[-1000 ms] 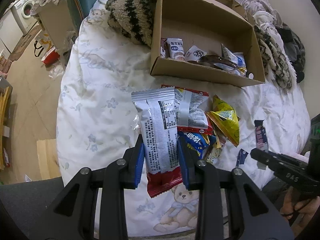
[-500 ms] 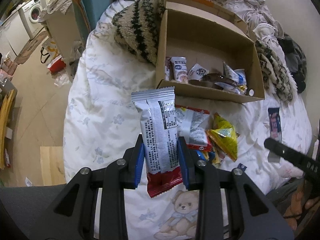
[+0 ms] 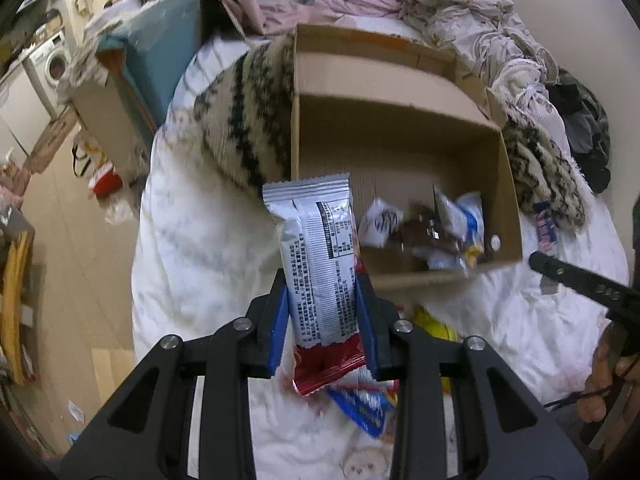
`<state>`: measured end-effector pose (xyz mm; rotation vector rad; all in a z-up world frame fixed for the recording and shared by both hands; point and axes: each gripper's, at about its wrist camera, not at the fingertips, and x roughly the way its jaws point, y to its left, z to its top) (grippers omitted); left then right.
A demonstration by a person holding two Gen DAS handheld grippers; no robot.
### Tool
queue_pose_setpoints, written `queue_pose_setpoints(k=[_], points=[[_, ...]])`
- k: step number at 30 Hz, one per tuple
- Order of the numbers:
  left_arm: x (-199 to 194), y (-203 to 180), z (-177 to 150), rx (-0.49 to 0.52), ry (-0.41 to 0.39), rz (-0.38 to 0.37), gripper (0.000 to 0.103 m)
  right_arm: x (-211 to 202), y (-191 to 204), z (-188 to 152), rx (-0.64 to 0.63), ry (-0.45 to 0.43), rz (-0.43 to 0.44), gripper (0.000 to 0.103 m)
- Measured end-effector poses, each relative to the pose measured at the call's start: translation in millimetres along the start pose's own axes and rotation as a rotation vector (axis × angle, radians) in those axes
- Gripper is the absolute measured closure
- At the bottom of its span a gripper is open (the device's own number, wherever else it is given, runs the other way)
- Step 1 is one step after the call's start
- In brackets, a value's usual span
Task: Organize snacks
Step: 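Lower both held bars into the box and open both tools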
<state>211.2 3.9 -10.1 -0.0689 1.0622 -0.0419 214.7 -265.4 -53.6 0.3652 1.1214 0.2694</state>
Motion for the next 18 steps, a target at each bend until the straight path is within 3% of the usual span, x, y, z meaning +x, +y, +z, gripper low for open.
queue_pose_setpoints(k=[8, 12, 18], points=[[28, -7, 22, -0.002, 0.024, -0.017, 0.076, 58, 10, 22, -0.117, 0.112, -0.156, 0.084], [46, -14, 27, 0.011, 0.042, -0.014, 0.076, 82, 7, 29, -0.067, 0.165, -0.11, 0.084], [70, -21, 33, 0.023, 0.031, -0.006, 0.075, 103, 10, 35, -0.053, 0.166, -0.021, 0.084]])
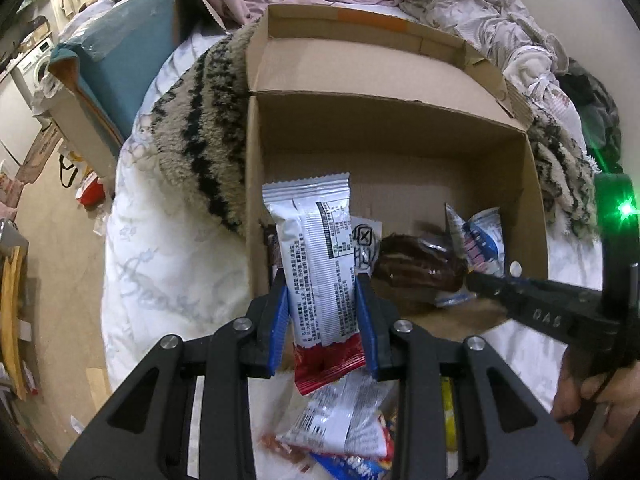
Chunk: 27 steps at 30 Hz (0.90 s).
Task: Organize snacks
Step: 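Lower both held bars into the box and open both tools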
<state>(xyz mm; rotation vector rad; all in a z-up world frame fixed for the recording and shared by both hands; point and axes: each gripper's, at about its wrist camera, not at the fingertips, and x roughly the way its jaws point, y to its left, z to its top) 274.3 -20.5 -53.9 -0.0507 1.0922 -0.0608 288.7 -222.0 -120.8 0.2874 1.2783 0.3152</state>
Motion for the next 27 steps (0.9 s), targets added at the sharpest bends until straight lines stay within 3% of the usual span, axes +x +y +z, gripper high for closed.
queue_pose_setpoints(k=[4, 17, 19, 22, 24, 26, 27], points=[[9, -1, 1, 0.007, 0.012, -0.012, 0.075, 1, 3, 1, -0.045, -0.03, -0.034, 0.084], [18, -4, 0, 0.024, 0.022, -0.011, 0.075, -5, 10, 4, 0.0, -0.023, 0.095, 0.081], [18, -5, 0, 0.031, 0.029, -0.019, 0.07, -3, 10, 4, 0.019, -0.012, 0.124, 0.08], [12, -8, -1, 0.032, 0.006, -0.009, 0.05, -2, 12, 5, 0.032, -0.011, 0.137, 0.079], [5, -11, 0, 0.041, -0.028, -0.009, 0.031, -6, 11, 5, 0.041, -0.021, 0.154, 0.071], [-1, -11, 1, 0.038, -0.056, -0.008, 0.018, -12, 8, 5, 0.052, -0.051, 0.162, 0.044], [-3, -10, 1, 0.032, -0.066, -0.008, 0.016, -15, 8, 5, 0.054, -0.065, 0.167, 0.039]])
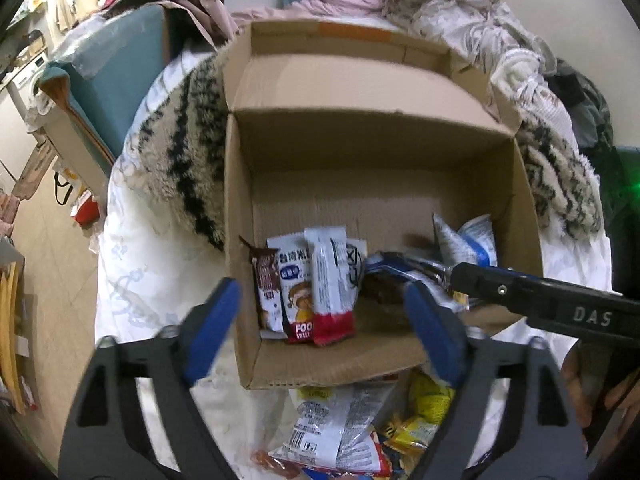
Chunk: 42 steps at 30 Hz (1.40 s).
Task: Organize snacks
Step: 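Lower both held bars into the box and open both tools, then grasp the white-and-red chip bag with the left tool while the right tool grasps a blue wrapped bar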
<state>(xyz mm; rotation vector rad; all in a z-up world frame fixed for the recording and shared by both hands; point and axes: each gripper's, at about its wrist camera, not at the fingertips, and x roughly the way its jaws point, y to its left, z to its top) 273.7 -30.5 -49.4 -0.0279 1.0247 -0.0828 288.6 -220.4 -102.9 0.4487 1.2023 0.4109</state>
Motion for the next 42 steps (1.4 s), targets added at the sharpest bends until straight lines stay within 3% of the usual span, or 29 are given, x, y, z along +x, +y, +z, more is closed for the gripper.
queue_pose_setpoints(k=[10, 16, 28, 42], points=[[-11, 11, -6, -0.045, -0.003, -0.012, 0.016, -26, 4, 0, -0.007, -0.049, -0.003, 0.037], [-32, 11, -18, 0.0, -0.016, -0.018, 0.016, -42, 7, -13, -0.021, -0.057, -0.012, 0.037], [-65, 22, -52, -0.017, -0.017, -0.018, 0.016, -78, 6, -63, 0.011, -0.098, -0.03, 0.037], [-80, 36, -87, -0.094, 0.014, 0.007, 0.016, -90, -11, -111, 0.097, -0.044, -0.075, 0.037]])
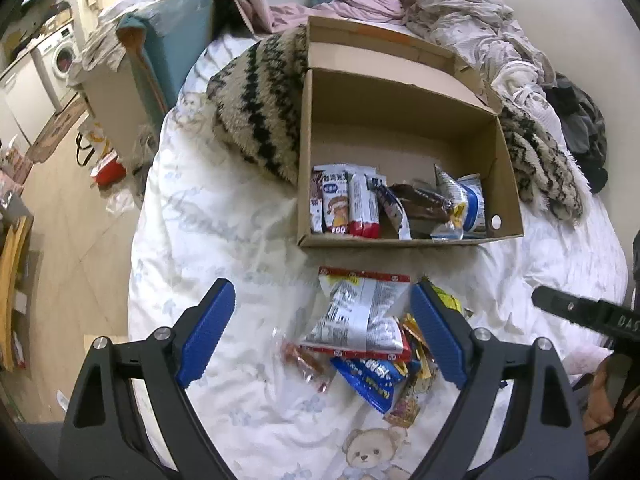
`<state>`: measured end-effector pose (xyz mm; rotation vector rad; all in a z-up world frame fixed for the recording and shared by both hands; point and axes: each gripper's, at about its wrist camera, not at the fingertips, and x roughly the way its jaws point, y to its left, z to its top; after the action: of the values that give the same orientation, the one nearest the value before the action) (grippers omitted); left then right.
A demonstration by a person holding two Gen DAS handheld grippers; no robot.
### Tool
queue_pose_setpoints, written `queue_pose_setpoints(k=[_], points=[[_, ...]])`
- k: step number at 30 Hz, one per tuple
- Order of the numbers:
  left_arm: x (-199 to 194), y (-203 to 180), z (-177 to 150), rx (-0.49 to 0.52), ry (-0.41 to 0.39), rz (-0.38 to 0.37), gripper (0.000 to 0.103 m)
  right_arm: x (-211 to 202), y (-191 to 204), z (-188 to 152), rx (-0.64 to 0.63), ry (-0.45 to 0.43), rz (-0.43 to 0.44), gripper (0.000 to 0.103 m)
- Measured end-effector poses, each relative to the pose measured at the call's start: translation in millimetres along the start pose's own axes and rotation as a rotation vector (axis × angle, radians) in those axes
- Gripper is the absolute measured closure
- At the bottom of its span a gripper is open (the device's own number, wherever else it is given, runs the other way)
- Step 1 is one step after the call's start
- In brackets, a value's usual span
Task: Organize snacks
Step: 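Grasp the white-and-red chip bag with the left tool while the right tool grasps a blue wrapped bar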
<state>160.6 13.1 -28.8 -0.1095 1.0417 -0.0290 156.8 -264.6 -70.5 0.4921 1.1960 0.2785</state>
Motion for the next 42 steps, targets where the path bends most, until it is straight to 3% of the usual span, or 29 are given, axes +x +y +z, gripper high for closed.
queue_pose_setpoints(k=[6, 16, 19, 22, 25, 29, 33, 36, 40, 42], points=[[3, 1, -3, -0.002, -0.005, 0.023, 0.016, 16, -28, -22, 0.063, 0.096, -0.13, 0.037], [15, 4, -3, -0.032, 0.012, 0.04, 0.016, 29, -75, -46, 0.244, 0.233, -0.124, 0.037], [17, 10, -2, -0.059, 0.023, 0.04, 0.016, 45, -79, -58, 0.271, 0.311, -0.126, 0.037], [17, 15, -1, -0.091, 0.027, 0.038, 0.016, 63, -79, -71, 0.277, 0.39, -0.142, 0.043], [17, 20, 0, -0.11, 0.031, 0.046, 0.016, 74, -71, -77, 0.231, 0.416, -0.166, 0.051], [20, 23, -1, -0.118, 0.044, 0.051, 0.016, 81, -51, -75, 0.108, 0.393, -0.215, 0.077], [22, 27, -2, -0.135, 0.063, 0.047, 0.016, 73, -33, -68, 0.031, 0.321, -0.184, 0.08], [30, 30, -3, -0.145, 0.101, 0.036, 0.016, 50, -24, -54, 0.006, 0.198, -0.143, 0.082], [56, 23, -6, -0.144, 0.221, -0.022, 0.016, 6, -10, -39, -0.034, -0.006, -0.064, 0.085], [71, 15, -7, -0.126, 0.265, -0.032, 0.016, -2, -6, -34, -0.046, -0.032, -0.024, 0.086]])
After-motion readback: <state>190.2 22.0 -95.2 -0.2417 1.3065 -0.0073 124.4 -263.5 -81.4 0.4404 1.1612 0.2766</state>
